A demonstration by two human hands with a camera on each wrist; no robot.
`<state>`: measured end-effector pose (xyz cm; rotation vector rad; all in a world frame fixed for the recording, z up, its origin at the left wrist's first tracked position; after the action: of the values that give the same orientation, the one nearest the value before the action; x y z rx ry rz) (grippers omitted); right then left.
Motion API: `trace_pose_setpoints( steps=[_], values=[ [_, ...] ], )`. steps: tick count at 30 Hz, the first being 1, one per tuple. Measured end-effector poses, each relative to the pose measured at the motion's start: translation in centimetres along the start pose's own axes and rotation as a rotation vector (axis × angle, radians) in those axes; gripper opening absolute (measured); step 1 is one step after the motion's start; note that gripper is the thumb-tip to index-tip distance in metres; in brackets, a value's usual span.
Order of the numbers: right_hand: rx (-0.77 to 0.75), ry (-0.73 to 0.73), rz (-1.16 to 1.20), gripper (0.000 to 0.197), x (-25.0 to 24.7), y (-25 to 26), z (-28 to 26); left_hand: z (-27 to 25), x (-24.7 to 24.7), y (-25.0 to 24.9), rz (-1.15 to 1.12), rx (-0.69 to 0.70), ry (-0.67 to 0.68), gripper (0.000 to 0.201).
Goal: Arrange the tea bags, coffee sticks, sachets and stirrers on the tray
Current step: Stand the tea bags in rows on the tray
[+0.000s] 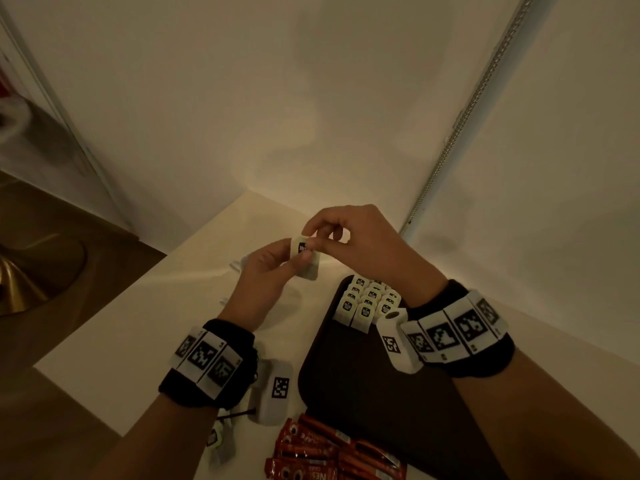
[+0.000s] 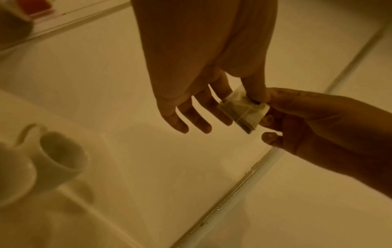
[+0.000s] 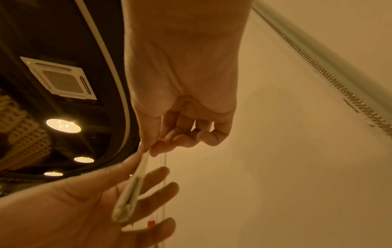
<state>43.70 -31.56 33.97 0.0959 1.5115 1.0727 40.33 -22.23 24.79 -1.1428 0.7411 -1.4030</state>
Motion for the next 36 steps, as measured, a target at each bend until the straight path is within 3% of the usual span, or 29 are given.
trace_pose_setpoints(
  steps=[4, 9, 11, 18, 21, 23, 26, 31, 36],
  values=[
    [0.066, 0.062, 0.065, 0.011, 0.2, 0.3, 0.2, -0.8, 1.4, 1.1, -0.155, -0.135, 0.023, 0.021],
    [0.134, 0.019, 0.094, 0.013, -0.2, 0.1, 0.5, -2.0, 2.3, 2.0, -0.328, -0.257, -0.018, 0.031],
    [0.137, 0.0, 0.088, 0.013, -0.5, 0.3, 0.6, -2.4, 2.4, 2.3, -0.369, -0.28, -0.021, 0.023],
    [0.113, 0.004, 0.051, 0.018, -0.8, 0.4, 0.3, -2.3, 1.9, 1.9, -0.326, -0.206, -0.035, 0.012],
    [0.104, 0.003, 0.02, 0.015, -0.7, 0.0, 0.2, -2.2, 1.4, 2.0, -0.243, -0.192, -0.055, 0.019],
    [0.114, -0.022, 0.018, 0.012, -0.9, -0.8, -0.2, -2.4, 1.2, 2.3, -0.196, -0.211, -0.07, 0.035],
    [0.161, -0.092, -0.006, 0.009, -1.5, -3.7, -1.1, -3.2, -0.2, 3.2, -0.119, -0.252, -0.103, 0.054],
    [0.406, 0.011, -0.181, 0.013, 0.5, -13.9, -3.9, -6.0, -4.6, 4.6, 0.079, -0.299, -0.134, 0.023],
    [0.659, 0.171, -0.249, 0.018, 4.6, -23.2, -7.7, -10.1, -7.5, 6.2, 0.147, -0.381, -0.128, 0.018]
  ],
)
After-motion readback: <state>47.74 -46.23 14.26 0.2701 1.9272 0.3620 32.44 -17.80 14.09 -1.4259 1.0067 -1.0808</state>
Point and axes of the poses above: each hand's wrist, its own z-axis towards the middle knuckle, its own x-axis out of the palm, y = z × x, the point moved 10 cm from there along z, towards the middle knuckle, and after that the axes turned 11 degrees about x, right-handed, at the moved point
